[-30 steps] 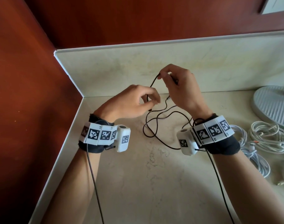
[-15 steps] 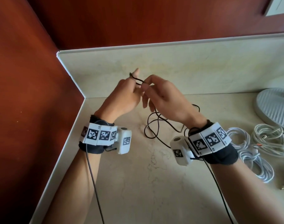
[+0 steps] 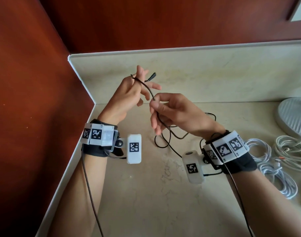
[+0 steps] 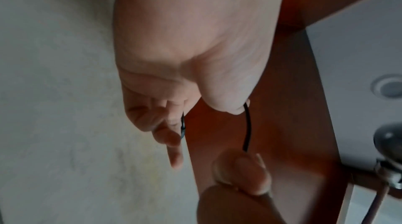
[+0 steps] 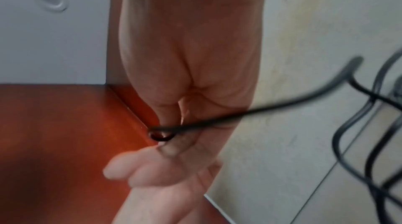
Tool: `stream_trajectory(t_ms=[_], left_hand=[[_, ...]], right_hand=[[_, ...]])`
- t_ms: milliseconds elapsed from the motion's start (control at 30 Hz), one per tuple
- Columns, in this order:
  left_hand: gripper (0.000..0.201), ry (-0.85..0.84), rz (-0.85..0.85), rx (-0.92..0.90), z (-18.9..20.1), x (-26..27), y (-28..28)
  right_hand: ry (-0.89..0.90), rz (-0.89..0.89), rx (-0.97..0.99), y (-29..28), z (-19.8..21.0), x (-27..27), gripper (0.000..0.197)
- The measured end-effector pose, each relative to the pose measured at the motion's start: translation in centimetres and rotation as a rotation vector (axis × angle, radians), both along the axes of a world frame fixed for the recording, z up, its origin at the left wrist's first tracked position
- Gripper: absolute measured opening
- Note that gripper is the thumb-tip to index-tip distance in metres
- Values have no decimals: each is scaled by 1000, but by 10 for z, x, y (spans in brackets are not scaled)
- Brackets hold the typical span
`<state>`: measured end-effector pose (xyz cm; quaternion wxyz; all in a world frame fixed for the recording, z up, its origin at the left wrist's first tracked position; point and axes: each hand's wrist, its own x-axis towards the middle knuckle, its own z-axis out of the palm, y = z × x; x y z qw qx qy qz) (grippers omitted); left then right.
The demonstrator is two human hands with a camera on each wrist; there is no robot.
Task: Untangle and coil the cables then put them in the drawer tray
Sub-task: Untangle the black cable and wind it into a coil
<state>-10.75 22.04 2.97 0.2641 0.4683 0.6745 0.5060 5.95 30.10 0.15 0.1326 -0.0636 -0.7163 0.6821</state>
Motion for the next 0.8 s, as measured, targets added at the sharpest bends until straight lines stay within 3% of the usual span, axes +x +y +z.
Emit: stream_trajectory(t_ms=[133,233,367,500,567,667,800], left_hand=[[91,-181,-225,67,1,-4,-3],[100,-179,-376,102,4,-3,-6],[86,-174,-510,82,1,3,-6],[43,9,-566,17,1,9,-5],[57,117,-598,-30,1,12,-4],[79,146,-608,-120,-5,14,1],[60,232,-665,-224,-12,16,3]], right_hand=[[11,99,-117,6,0,2,29],[-95,118,-100,17,0,12,33],[-220,-21,-53,32,2,21,33],[-202,-55,-110,43,-3,25,22],[-170,-116,-139,45,-4,25,7],[-142,-255,-162,47,-5,23,9],[-101,-402,-136,41,-5,16,8]])
